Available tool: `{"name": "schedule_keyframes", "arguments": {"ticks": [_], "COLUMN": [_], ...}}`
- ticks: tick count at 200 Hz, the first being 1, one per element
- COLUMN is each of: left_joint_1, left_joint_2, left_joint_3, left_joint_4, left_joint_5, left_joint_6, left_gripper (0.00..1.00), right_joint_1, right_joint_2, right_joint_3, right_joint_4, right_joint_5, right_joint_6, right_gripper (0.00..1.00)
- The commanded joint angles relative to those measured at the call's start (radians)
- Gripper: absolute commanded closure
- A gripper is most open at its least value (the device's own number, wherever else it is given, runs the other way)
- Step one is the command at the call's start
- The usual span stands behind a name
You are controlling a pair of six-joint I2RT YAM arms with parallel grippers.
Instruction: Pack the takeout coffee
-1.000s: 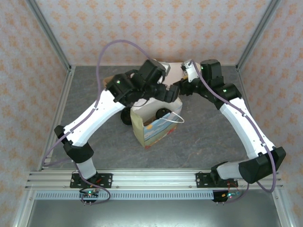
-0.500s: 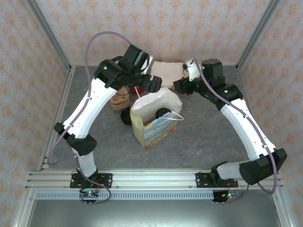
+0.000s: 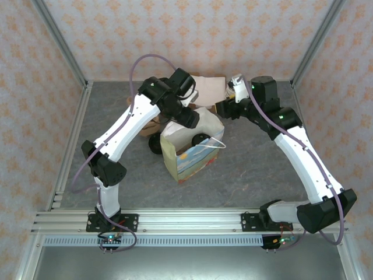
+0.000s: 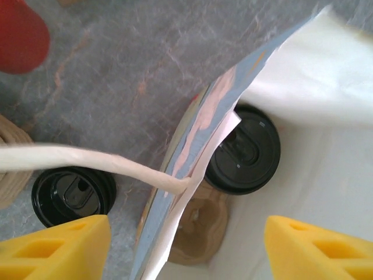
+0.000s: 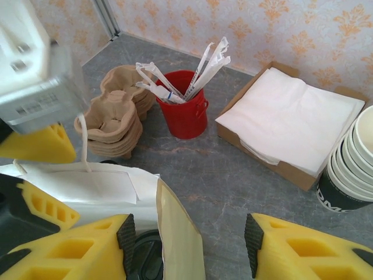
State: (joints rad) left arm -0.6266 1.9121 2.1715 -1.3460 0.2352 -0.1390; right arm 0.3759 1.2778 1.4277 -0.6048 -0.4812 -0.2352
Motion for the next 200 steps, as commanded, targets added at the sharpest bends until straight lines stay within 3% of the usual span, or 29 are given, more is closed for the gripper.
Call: {"name": "schedule_keyframes", "arguments": {"ticks": [1, 32, 76, 128, 200], "left_joint_1": [-0.009, -0.037, -0.107, -0.138, -0.135], "left_joint_2": [-0.034, -0.049, -0.107, -0.17, -0.195], "left_joint_3": [-0.041, -0.069, -0.146, -0.238, -0.163], "left_joint_4": [0.01, 0.042, 0.086, 0.128, 0.07], "left_joint_5": [0.021, 0.005, 0.002, 0.031, -0.048], "left_joint_6": [-0.03, -0.132, -0.339, -0.568, -0.485], "left_gripper": [0.36, 0.51, 0.55, 0.52, 0.28], "right_joint_1": [-0.006, -0.006, -0.006, -0.007, -0.017], "right_joint_2": [-0.028, -0.026, -0.025, -0.015, 0.011], "right_joint_3": [-0.013, -0.014, -0.016, -0.02, -0.01], "right_joint_4": [0.011, 0.007, -0.001, 0.002, 0.021], "right_joint_5": [0.021, 0.022, 0.023, 0.018, -0.002], "right_joint_6": [0.007, 0.004, -0.005, 0.008, 0.017], "right_gripper": [0.46, 0.46, 0.46, 0.45, 0.45]}}
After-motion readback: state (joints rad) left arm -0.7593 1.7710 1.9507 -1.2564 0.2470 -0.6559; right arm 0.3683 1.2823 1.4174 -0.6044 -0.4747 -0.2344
